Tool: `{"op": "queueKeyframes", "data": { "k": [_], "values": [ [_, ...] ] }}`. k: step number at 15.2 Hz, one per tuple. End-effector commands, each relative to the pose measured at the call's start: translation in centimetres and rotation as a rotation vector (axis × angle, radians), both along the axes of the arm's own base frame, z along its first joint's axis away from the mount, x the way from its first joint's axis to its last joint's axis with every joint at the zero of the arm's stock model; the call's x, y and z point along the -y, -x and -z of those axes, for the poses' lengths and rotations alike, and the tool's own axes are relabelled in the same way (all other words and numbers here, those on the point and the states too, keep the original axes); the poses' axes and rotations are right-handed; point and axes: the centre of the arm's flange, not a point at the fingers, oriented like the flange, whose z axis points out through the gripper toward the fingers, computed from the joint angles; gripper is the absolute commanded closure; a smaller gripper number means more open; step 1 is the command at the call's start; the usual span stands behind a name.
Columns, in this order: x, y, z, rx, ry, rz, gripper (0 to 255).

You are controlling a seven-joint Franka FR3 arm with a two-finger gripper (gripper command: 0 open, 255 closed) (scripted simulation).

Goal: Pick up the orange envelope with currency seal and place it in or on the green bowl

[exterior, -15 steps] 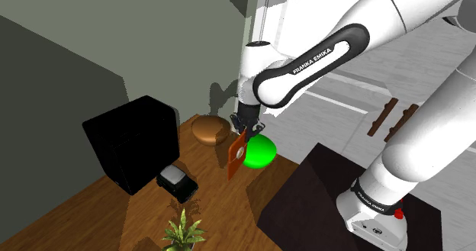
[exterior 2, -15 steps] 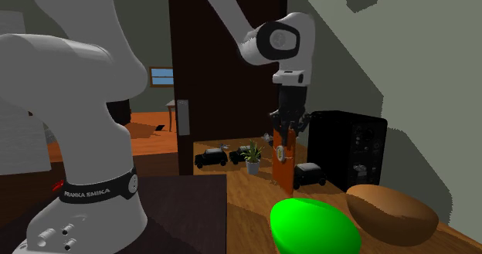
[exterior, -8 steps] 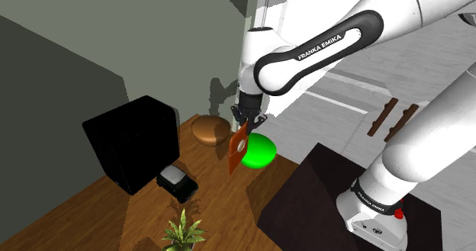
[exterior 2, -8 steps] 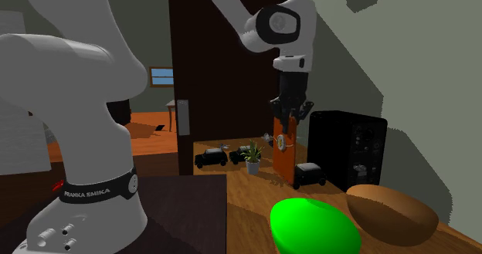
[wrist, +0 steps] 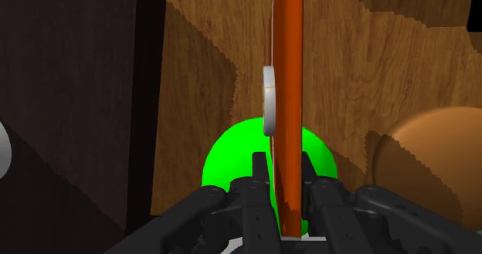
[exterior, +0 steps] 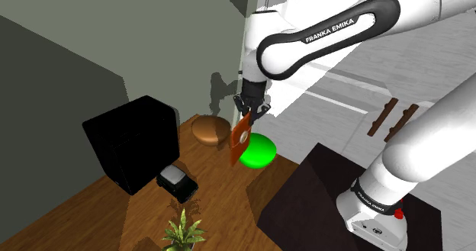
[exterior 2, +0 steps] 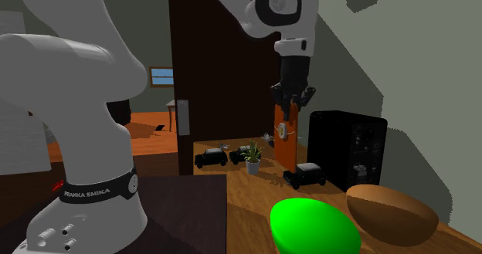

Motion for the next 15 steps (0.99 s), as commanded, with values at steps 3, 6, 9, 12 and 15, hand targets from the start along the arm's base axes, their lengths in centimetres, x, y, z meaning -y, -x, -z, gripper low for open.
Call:
{"op": "queueKeyframes", "data": {
  "k": [3,6,9,12,15],
  "values": [
    [4.2,-0.7,-1.8,0.0,0.0,0.0,255],
    [7.9,-1.3,-3.2,0.0,0.0,0.0,255],
    [11.5,-1.8,-4.7,0.0,0.0,0.0,255],
    [15.2,-2.4,-6.1,0.0,0.0,0.0,255],
    [16.8,-2.7,-5.7,0.0,0.0,-0.001,255]
  ]
}}
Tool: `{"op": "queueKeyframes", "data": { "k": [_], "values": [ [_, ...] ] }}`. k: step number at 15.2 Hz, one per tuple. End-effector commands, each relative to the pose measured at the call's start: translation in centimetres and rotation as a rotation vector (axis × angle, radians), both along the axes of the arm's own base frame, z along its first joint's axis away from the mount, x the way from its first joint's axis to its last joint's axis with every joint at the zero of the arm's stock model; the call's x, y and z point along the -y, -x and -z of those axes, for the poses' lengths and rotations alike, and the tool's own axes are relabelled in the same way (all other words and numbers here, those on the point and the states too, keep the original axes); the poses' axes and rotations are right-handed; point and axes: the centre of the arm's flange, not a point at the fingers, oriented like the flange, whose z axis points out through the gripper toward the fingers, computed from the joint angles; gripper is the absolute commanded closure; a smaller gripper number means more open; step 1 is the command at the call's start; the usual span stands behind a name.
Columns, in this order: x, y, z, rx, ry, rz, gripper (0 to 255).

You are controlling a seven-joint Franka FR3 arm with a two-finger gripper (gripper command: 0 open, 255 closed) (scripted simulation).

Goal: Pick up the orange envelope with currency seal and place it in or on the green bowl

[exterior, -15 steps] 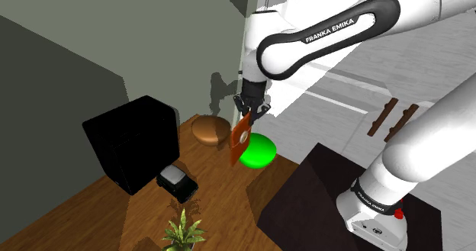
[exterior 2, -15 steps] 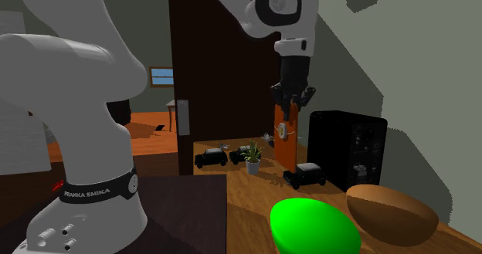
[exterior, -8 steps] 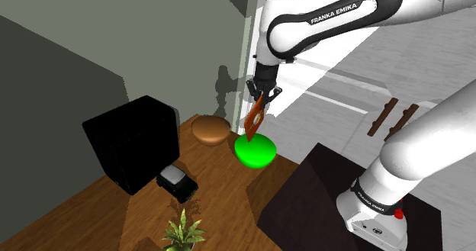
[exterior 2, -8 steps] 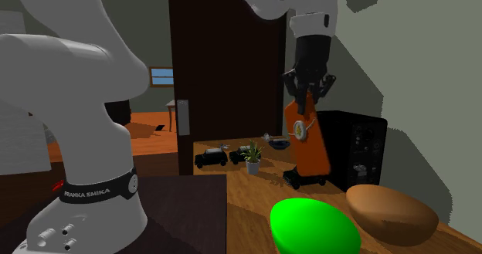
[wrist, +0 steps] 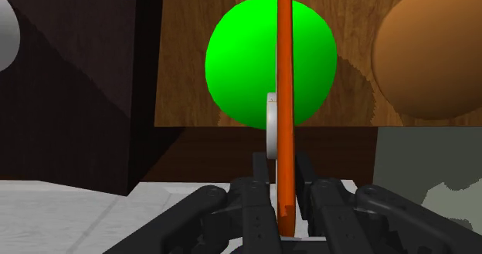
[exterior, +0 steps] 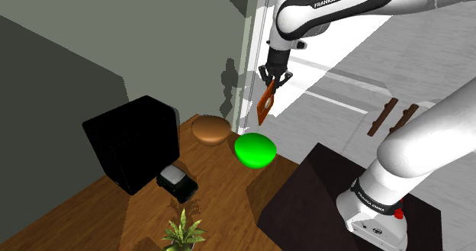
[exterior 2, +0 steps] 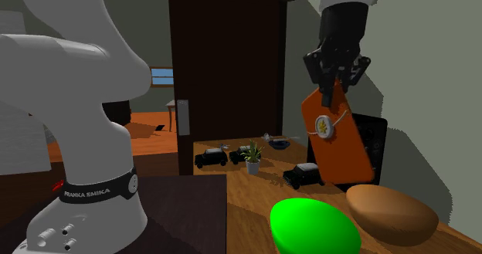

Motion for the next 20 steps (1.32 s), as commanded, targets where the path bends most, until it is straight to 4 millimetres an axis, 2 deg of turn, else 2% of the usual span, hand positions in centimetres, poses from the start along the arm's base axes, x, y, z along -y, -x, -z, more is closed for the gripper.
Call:
{"op": "queueKeyframes", "data": {
  "k": [1,20],
  "values": [
    [0.3,0.0,0.8,0.0,0.0,-0.001,255],
    [0.3,0.0,10.8,0.0,0.0,-0.001,255]
  ]
}}
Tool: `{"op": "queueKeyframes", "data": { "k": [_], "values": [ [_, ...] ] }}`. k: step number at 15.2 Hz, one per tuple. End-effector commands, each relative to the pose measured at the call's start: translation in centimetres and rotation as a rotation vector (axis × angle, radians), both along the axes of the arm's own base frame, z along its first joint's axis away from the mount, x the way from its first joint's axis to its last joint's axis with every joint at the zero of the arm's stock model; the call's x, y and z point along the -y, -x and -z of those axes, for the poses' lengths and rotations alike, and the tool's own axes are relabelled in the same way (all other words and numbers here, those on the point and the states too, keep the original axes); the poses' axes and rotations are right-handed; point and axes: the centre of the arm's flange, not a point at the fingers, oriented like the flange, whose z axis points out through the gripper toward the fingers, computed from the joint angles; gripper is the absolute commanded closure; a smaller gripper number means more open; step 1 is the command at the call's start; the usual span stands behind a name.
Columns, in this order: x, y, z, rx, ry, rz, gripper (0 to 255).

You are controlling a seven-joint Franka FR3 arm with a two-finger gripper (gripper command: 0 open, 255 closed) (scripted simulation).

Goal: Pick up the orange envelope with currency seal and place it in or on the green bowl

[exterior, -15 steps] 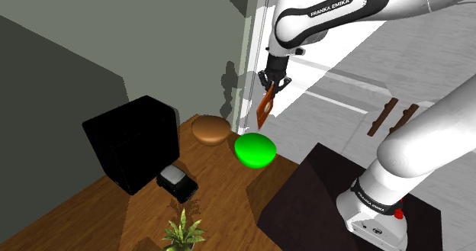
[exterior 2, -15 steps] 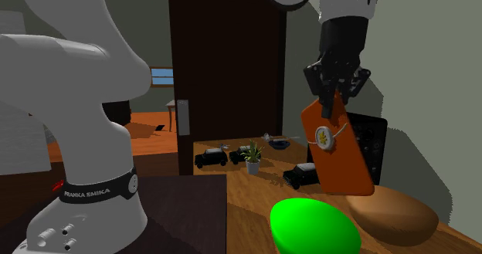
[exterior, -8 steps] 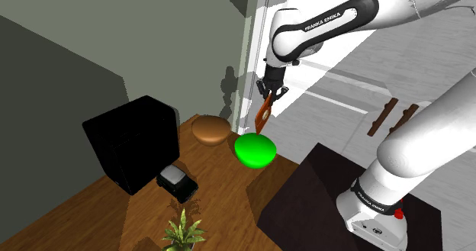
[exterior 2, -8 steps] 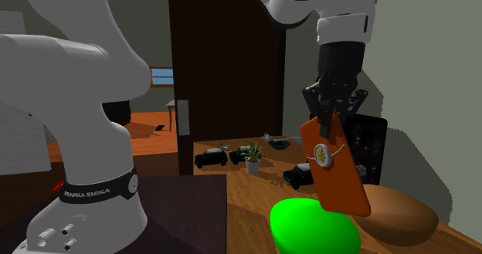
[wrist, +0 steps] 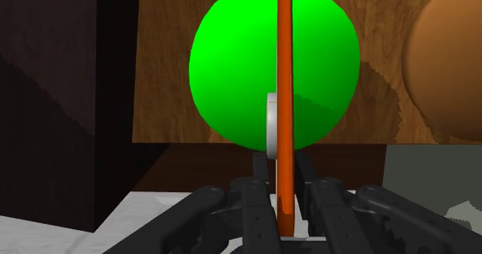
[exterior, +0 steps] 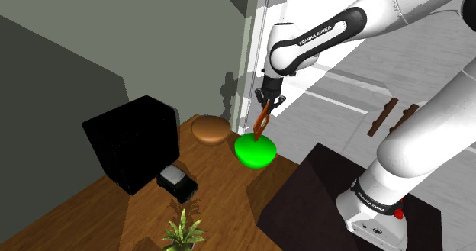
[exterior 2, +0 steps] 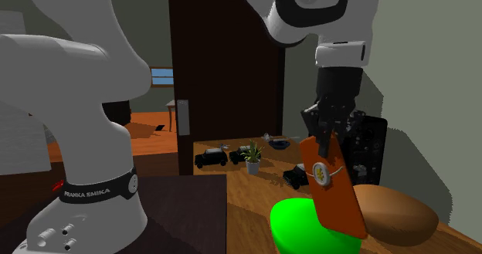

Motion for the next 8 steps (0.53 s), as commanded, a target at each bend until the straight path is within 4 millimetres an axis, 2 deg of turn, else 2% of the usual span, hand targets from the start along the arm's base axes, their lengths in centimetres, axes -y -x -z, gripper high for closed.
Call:
{"op": "queueKeyframes", "data": {
  "k": [1,4,8],
  "values": [
    [-0.1,0.0,1.0,0.001,0.0,0.0,255],
    [-0.1,0.0,2.7,0.001,0.0,0.0,255],
    [-0.1,0.0,2.7,0.001,0.0,0.0,255]
  ]
}}
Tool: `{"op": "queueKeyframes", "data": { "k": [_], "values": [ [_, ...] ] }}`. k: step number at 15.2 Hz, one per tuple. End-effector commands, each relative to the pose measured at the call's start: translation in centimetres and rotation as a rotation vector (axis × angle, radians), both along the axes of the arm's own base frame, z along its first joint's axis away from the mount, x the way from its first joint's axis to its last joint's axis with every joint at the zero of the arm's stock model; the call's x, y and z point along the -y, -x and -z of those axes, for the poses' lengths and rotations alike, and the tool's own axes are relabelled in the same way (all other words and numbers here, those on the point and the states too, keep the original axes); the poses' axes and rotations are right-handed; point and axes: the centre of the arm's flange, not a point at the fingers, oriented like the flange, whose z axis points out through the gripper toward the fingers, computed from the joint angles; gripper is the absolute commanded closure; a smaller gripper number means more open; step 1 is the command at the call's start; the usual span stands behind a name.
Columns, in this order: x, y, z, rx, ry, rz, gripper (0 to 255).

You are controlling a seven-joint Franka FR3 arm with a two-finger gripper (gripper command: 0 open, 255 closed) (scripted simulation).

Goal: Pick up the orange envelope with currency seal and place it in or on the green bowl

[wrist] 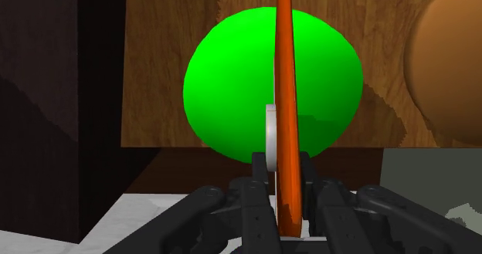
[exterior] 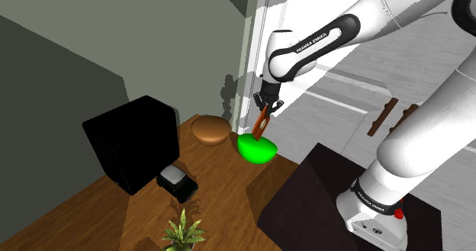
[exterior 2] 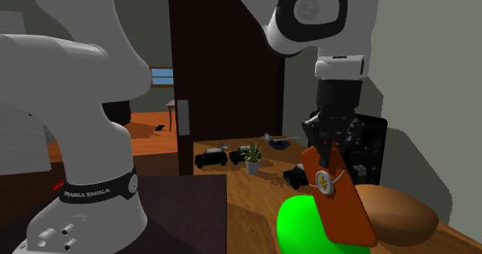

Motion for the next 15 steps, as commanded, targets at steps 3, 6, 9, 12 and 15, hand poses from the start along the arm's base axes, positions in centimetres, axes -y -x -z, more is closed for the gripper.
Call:
{"op": "queueKeyframes", "data": {
  "k": [3,6,9,12,15],
  "values": [
    [0.0,0.2,0.5,-0.012,-0.002,0.001,255],
    [0.1,0.1,0.4,-0.012,-0.002,0.001,0],
    [0.0,0.1,0.4,-0.012,-0.002,0.001,0],
    [0.1,0.1,-2.1,-0.012,-0.002,0.001,0],
    [0.1,-0.1,-4.5,-0.012,-0.002,0.001,0]
  ]
}}
